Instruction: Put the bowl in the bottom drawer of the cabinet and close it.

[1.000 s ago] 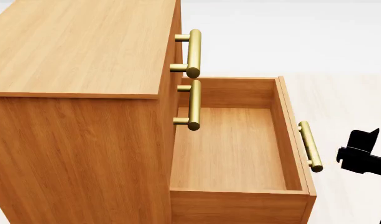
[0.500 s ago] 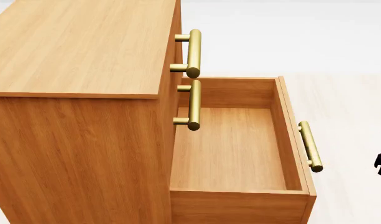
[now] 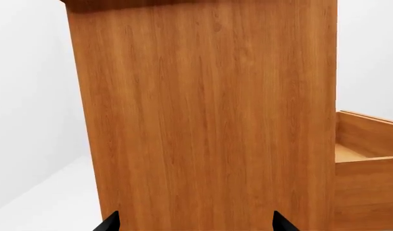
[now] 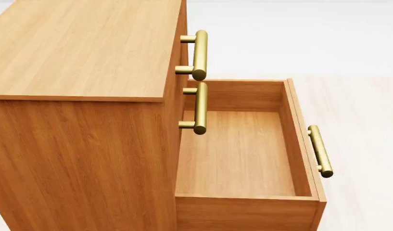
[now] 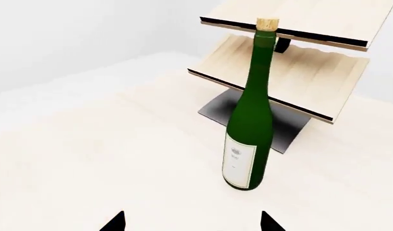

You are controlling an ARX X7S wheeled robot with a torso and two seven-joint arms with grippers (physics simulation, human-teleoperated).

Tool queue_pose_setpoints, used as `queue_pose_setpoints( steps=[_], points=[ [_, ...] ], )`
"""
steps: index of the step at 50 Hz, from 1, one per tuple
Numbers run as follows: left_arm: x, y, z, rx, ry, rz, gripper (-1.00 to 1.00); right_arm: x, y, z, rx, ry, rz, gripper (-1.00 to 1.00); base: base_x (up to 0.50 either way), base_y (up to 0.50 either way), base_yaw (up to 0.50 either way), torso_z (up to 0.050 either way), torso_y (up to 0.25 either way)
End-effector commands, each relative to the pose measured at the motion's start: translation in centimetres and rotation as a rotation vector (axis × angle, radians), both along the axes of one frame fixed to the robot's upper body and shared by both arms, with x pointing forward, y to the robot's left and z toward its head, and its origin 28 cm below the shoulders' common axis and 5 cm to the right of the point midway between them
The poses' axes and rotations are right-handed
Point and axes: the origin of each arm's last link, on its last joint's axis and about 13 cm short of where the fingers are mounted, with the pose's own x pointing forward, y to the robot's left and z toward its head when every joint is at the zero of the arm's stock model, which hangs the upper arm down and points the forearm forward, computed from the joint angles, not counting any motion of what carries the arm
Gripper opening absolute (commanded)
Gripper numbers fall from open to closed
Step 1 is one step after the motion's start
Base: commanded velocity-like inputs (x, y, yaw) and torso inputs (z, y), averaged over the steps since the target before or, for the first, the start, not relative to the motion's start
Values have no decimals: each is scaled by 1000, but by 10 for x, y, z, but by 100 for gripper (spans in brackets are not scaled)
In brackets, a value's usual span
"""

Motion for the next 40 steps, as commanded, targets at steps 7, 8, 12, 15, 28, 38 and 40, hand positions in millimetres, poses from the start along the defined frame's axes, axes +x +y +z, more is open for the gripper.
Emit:
queue_pose_setpoints(
  steps=[7,8,12,15,28,38,40],
  points=[
    [0,0,0,0,1,2,100,-6,-17,-12,33,17,-154,100,0,0,0,0,0],
    [0,0,1,0,1,2,100,-6,-17,-13,38,21,-155,100,0,0,0,0,0],
    [0,0,1,-1,0,3,100,-7,-20,-15,34,27,-172,100,0,0,0,0,0],
    [0,0,1,-1,0,3,100,-8,-22,-17,35,40,-176,100,0,0,0,0,0],
    [1,0,0,-3,2,5,100,-8,-24,-26,104,108,-189,100,0,0,0,0,0],
    [1,0,0,-1,2,6,100,-7,-23,-29,165,145,-195,100,0,0,0,0,0],
    [1,0,0,-1,2,6,100,-6,-24,-29,168,143,-196,100,0,0,0,0,0]
  ],
)
